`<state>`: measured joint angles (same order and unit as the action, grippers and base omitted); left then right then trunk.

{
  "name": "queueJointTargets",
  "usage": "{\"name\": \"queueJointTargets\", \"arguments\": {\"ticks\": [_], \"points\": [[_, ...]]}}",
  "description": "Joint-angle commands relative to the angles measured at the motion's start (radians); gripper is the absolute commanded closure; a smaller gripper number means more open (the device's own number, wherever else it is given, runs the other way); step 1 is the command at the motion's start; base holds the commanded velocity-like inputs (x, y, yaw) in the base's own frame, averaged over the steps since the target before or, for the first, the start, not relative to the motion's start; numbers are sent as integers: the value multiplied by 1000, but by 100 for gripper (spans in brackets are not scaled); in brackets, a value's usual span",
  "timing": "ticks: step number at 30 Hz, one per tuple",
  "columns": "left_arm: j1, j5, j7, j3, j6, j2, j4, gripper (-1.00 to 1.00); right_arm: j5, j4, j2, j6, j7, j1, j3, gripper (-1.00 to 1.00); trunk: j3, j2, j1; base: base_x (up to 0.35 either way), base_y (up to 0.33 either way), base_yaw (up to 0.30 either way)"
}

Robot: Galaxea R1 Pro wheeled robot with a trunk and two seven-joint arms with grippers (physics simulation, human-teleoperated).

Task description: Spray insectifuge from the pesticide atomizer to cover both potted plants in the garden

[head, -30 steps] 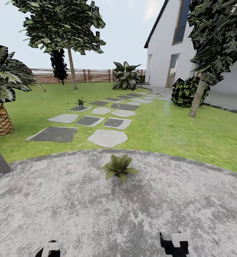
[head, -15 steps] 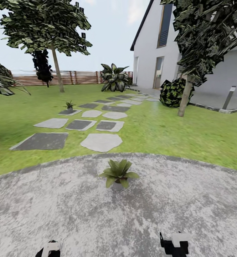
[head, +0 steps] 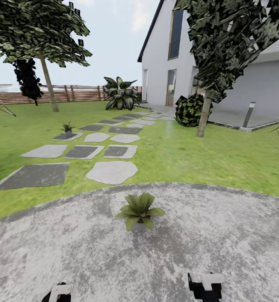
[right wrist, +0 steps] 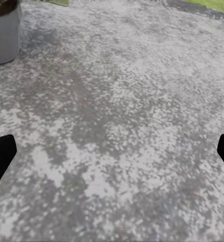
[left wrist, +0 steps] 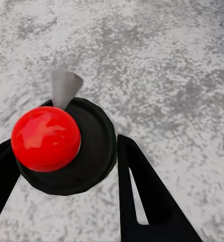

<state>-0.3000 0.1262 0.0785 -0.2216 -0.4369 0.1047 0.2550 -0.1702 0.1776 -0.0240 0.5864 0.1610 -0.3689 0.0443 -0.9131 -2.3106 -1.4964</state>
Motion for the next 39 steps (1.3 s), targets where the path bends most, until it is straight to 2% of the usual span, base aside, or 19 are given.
{"name": "queueJointTargets", "arguments": {"ticks": [1, 10, 18, 24, 29, 39], "points": [[-1, 10, 4, -9, -3, 0, -1, 100, -11, -2, 1, 3, 5, -1, 4, -100, 0, 0, 0, 146, 310, -218], [-1, 9, 13, -16, -3, -5, 1, 100, -7, -54, 1, 3, 8, -1, 5, -100, 6, 0, 0, 81, 326, -249], [-1, 12, 16, -12, -3, -10, 2, 100, -5, -59, 5, 4, 10, -1, 5, -100, 7, 0, 0, 9, 309, -275], [-2, 20, 7, -6, 3, -10, 11, 100, -3, -57, 13, 3, 9, -1, 5, -100, 7, 0, 0, 6, 48, -281], [-2, 16, 4, -8, -1, -16, 3, 100, -4, -55, 33, 4, 8, -1, 6, -100, 7, 0, 0, 0, 4, -282], [-2, 13, 11, -13, 1, -8, 11, 100, -7, -54, 29, 4, 8, -1, 7, -100, 7, 0, 0, 98, 65, -241]]}}
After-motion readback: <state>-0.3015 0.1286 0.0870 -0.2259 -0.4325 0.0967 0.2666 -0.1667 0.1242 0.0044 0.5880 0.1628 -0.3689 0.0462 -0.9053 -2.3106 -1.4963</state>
